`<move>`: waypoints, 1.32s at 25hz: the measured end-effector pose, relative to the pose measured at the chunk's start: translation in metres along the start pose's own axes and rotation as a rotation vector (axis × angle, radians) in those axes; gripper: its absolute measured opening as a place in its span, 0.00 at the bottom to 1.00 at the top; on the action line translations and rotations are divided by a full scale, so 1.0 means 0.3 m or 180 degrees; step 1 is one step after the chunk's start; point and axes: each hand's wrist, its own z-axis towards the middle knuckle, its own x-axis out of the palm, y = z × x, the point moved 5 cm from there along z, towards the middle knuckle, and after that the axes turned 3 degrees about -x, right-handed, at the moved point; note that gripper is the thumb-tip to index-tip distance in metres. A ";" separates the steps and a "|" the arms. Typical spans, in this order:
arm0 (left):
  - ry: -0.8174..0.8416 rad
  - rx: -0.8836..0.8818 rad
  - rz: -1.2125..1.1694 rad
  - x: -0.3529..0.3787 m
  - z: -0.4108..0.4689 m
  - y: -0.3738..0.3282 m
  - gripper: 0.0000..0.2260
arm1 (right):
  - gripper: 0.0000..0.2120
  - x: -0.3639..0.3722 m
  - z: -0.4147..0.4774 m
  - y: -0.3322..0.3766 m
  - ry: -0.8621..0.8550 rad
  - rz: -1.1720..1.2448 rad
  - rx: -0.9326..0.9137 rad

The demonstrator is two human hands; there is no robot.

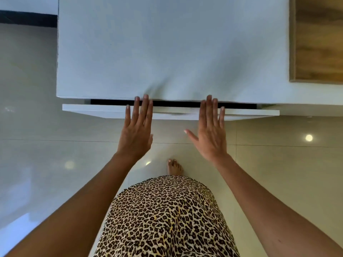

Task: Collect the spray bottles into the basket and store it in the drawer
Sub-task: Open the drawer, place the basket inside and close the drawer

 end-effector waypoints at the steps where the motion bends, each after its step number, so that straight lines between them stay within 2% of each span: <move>1: -0.0107 -0.0005 0.0056 -0.016 0.017 0.021 0.46 | 0.51 -0.023 0.019 -0.015 -0.0087 -0.0093 -0.0003; 4: -0.0157 -0.0030 0.0049 -0.038 0.090 0.081 0.46 | 0.57 -0.052 0.109 -0.064 0.0042 -0.0278 -0.0043; 7: -0.0086 -0.0035 0.0122 -0.022 0.124 0.101 0.38 | 0.54 -0.029 0.173 -0.067 0.0314 -0.0221 -0.0250; 9: -0.0230 -0.0029 0.0269 -0.016 0.128 0.109 0.32 | 0.51 -0.015 0.180 -0.063 0.0350 -0.0246 -0.0240; 11: -0.0452 0.0060 0.0483 -0.020 0.126 0.108 0.30 | 0.49 -0.009 0.179 -0.060 0.0334 -0.0312 -0.0184; 14: -0.0897 0.0231 0.0762 -0.042 0.139 0.105 0.27 | 0.45 -0.022 0.187 -0.047 -0.0059 -0.0442 -0.0134; 16: -0.1188 0.0372 0.0684 -0.057 0.153 0.109 0.23 | 0.43 -0.022 0.199 -0.040 -0.0369 -0.0599 -0.0089; 20: -0.1519 0.0528 0.0464 -0.087 0.165 0.127 0.17 | 0.40 -0.016 0.215 -0.038 -0.0586 -0.0639 -0.0017; 25: -0.1579 0.0474 0.0307 -0.086 0.160 0.120 0.17 | 0.40 -0.015 0.209 -0.042 -0.0699 -0.0622 -0.0051; 31: -0.1585 0.0348 0.0376 -0.097 0.155 0.118 0.19 | 0.40 -0.034 0.205 -0.027 -0.0559 -0.0487 0.0152; 33: -0.1050 0.0045 0.0298 -0.089 0.147 0.130 0.29 | 0.42 -0.037 0.204 -0.028 -0.0365 -0.0252 0.0236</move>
